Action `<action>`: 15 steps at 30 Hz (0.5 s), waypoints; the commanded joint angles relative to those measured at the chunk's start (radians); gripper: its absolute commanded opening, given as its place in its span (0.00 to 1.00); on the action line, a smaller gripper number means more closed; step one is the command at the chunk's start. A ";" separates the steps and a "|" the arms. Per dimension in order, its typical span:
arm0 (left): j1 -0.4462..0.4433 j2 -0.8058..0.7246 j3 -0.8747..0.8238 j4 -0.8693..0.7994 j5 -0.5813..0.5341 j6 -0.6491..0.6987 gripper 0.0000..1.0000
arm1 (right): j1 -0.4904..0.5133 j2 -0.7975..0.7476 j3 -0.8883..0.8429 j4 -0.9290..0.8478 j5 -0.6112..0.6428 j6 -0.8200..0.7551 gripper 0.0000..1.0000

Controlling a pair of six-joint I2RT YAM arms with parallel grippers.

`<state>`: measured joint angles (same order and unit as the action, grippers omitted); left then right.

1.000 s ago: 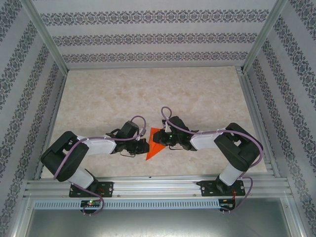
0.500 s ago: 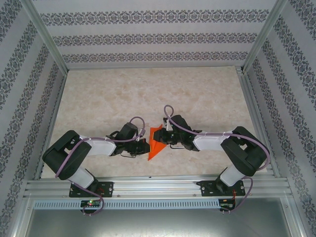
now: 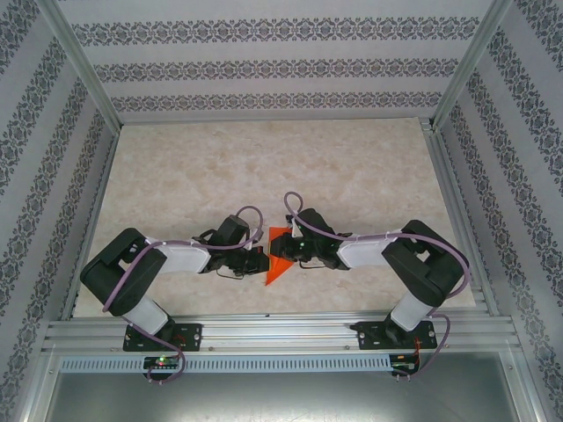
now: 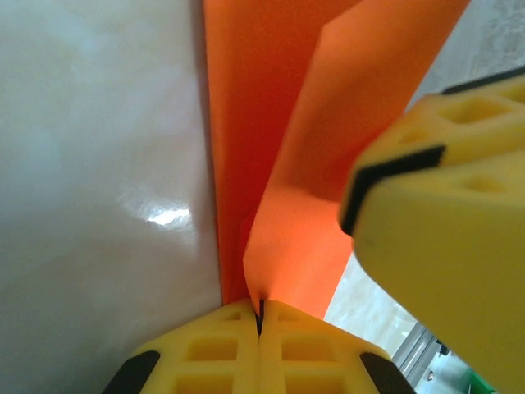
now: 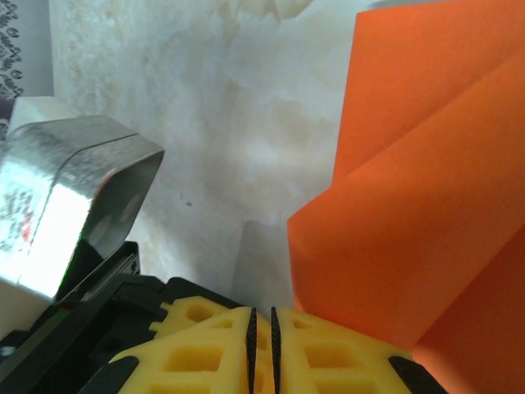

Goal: Fold a paper plane with a square sheet of paper (pick it up from the middle)
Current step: Fourth fold the wing at the center of the table.

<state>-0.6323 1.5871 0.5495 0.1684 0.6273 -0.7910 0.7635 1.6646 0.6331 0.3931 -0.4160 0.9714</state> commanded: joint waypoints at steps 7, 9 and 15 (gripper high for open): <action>0.013 0.040 -0.001 -0.061 -0.004 0.021 0.01 | -0.010 0.063 0.019 -0.006 0.040 0.005 0.15; 0.012 0.042 0.000 -0.065 -0.004 0.019 0.02 | -0.015 0.078 0.013 -0.006 0.042 0.011 0.15; 0.012 0.029 -0.018 -0.068 0.019 0.014 0.13 | -0.015 0.136 0.000 0.002 0.027 0.010 0.15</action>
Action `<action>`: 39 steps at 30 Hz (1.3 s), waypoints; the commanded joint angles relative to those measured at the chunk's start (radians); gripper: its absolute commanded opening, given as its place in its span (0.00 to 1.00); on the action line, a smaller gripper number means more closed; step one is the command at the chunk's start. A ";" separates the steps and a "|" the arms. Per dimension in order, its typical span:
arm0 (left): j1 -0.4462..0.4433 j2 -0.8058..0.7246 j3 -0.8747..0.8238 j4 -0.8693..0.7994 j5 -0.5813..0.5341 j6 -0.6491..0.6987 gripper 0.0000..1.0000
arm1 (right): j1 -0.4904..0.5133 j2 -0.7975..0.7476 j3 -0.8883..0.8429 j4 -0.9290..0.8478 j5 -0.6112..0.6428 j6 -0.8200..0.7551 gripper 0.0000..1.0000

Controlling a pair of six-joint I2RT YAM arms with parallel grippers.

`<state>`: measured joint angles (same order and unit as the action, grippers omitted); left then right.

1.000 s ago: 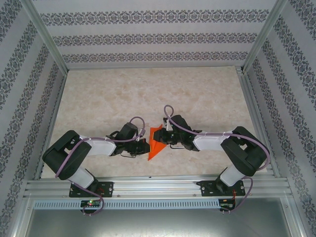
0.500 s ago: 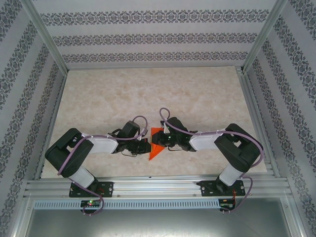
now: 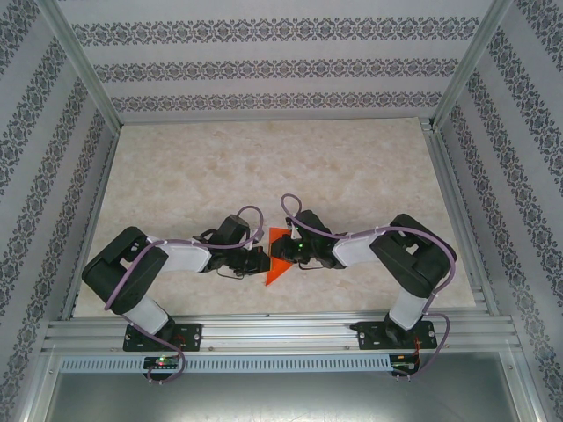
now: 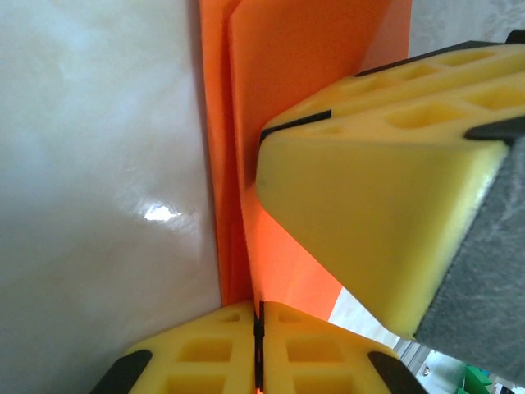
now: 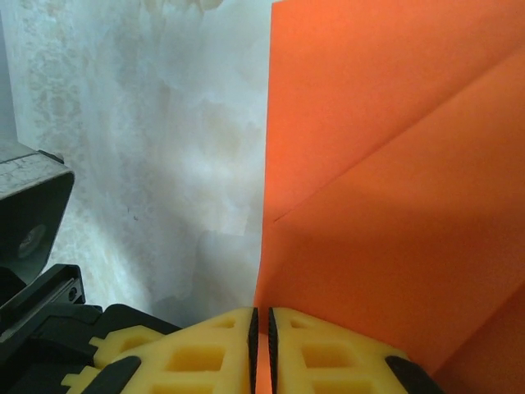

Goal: Fold a paper plane with a square sheet of paper (pick it up from the middle)
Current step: Fourth fold the wing at the center of the table.

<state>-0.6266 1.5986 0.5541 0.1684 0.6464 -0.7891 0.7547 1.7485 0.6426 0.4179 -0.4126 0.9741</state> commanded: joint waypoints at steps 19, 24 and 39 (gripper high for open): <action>0.007 -0.029 -0.088 0.066 0.179 0.007 0.00 | -0.005 0.101 -0.053 -0.029 0.056 0.009 0.14; 0.006 0.021 -0.096 0.090 0.248 0.038 0.00 | -0.006 0.117 -0.071 -0.023 0.068 0.015 0.13; 0.007 -0.165 -0.129 0.053 0.105 -0.038 0.20 | 0.006 0.115 -0.075 -0.031 0.072 0.018 0.13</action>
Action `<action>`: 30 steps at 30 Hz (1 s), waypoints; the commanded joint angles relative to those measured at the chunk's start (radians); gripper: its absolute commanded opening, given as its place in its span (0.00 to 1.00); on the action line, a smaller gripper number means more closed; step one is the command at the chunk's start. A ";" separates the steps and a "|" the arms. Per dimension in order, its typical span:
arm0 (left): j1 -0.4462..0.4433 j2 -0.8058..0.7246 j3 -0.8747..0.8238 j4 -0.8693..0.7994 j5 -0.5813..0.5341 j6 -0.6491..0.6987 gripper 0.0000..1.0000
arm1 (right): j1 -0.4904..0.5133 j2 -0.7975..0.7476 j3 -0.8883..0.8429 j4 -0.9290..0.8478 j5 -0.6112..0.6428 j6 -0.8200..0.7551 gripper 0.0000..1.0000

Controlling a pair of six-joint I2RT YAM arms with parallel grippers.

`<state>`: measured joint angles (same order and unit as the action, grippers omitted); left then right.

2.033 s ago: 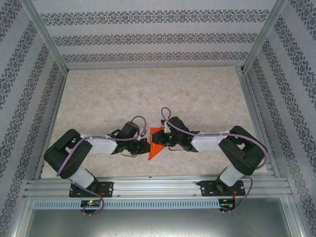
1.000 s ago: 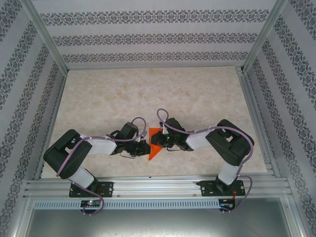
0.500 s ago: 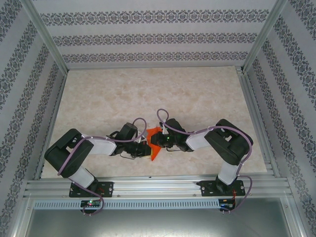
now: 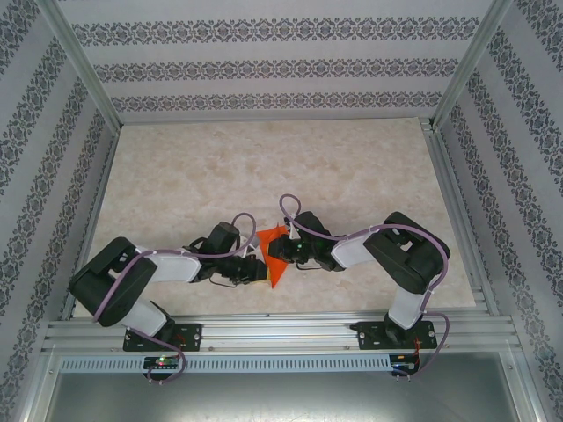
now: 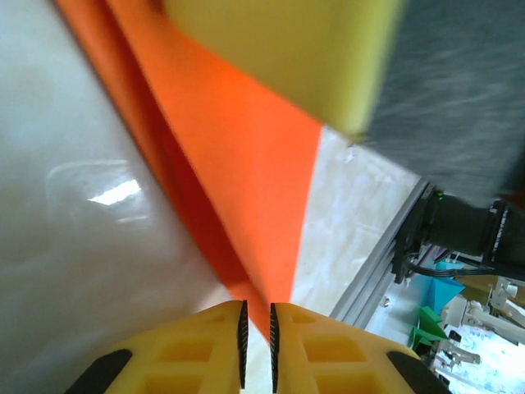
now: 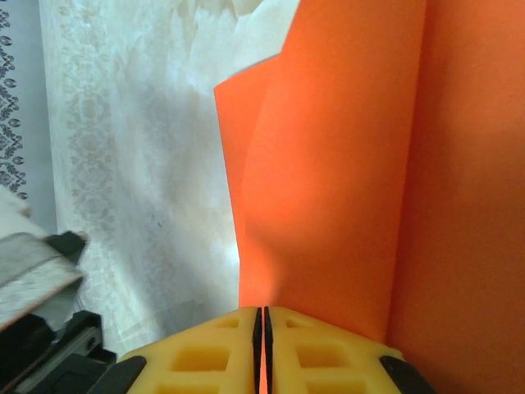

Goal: Fold a paper plane with a square sheet of paper (pick it up from the middle)
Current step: Fourth fold the wing at the center of the table.

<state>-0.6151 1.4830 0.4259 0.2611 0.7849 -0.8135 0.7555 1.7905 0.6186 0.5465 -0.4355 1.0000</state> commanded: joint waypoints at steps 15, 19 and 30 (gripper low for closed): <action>-0.006 0.006 0.004 0.043 -0.032 -0.076 0.28 | 0.012 0.076 -0.048 -0.154 0.096 -0.004 0.13; -0.008 0.033 0.008 0.090 -0.024 -0.092 0.25 | 0.014 0.084 -0.049 -0.152 0.095 -0.004 0.13; -0.012 0.097 0.001 0.214 0.010 -0.132 0.06 | 0.016 0.109 -0.056 -0.133 0.099 0.003 0.12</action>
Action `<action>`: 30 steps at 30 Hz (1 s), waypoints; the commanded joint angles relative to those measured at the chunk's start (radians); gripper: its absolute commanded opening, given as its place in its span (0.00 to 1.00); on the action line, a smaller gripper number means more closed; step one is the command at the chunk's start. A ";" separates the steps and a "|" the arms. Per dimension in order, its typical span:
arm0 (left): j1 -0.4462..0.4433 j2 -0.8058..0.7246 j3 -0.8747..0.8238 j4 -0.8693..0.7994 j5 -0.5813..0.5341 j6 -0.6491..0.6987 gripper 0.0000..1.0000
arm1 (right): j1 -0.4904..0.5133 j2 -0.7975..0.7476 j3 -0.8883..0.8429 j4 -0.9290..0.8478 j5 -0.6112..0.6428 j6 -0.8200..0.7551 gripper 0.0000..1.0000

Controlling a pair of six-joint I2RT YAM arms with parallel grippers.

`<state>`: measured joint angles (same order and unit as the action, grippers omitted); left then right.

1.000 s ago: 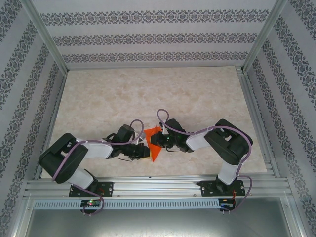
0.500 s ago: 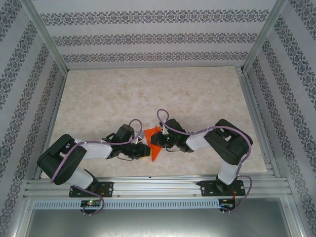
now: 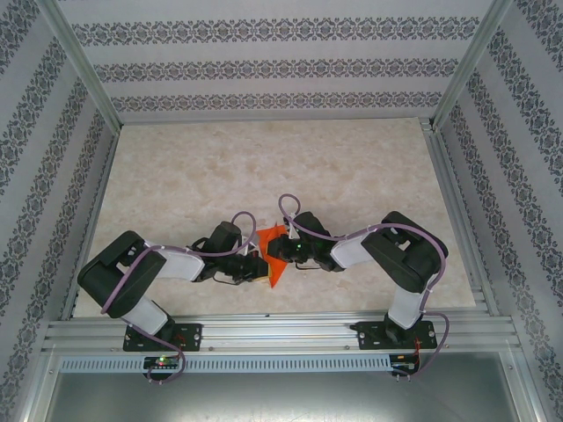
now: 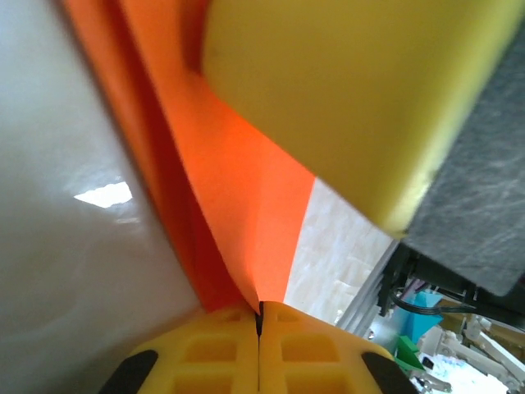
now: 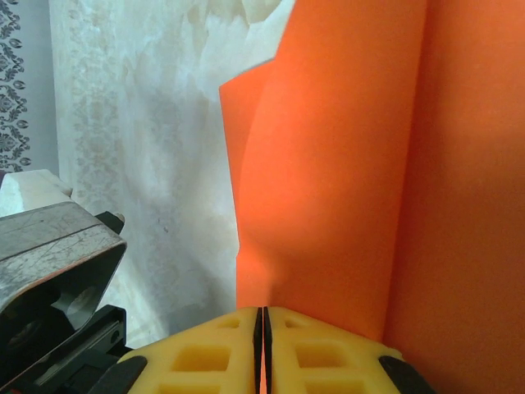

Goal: Fold a paper plane with a square sheet of paper (pick it up from the middle)
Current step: Fourth fold the wing at the center of the table.

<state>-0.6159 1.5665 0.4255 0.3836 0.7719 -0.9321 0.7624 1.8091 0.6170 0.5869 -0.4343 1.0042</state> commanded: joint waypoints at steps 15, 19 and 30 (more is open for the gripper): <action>-0.012 0.026 -0.054 0.064 0.065 0.027 0.23 | 0.014 0.116 -0.077 -0.154 0.112 0.005 0.11; -0.012 -0.109 -0.090 -0.006 -0.006 0.014 0.31 | 0.018 0.104 -0.070 -0.157 0.106 0.006 0.11; 0.035 -0.764 -0.113 -0.632 -0.505 -0.078 0.41 | 0.071 0.059 -0.036 -0.243 0.210 0.082 0.12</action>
<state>-0.6052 0.8589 0.3248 -0.0296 0.4129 -0.9569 0.8074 1.8145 0.6266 0.6018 -0.3336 1.0470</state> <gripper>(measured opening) 0.413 0.116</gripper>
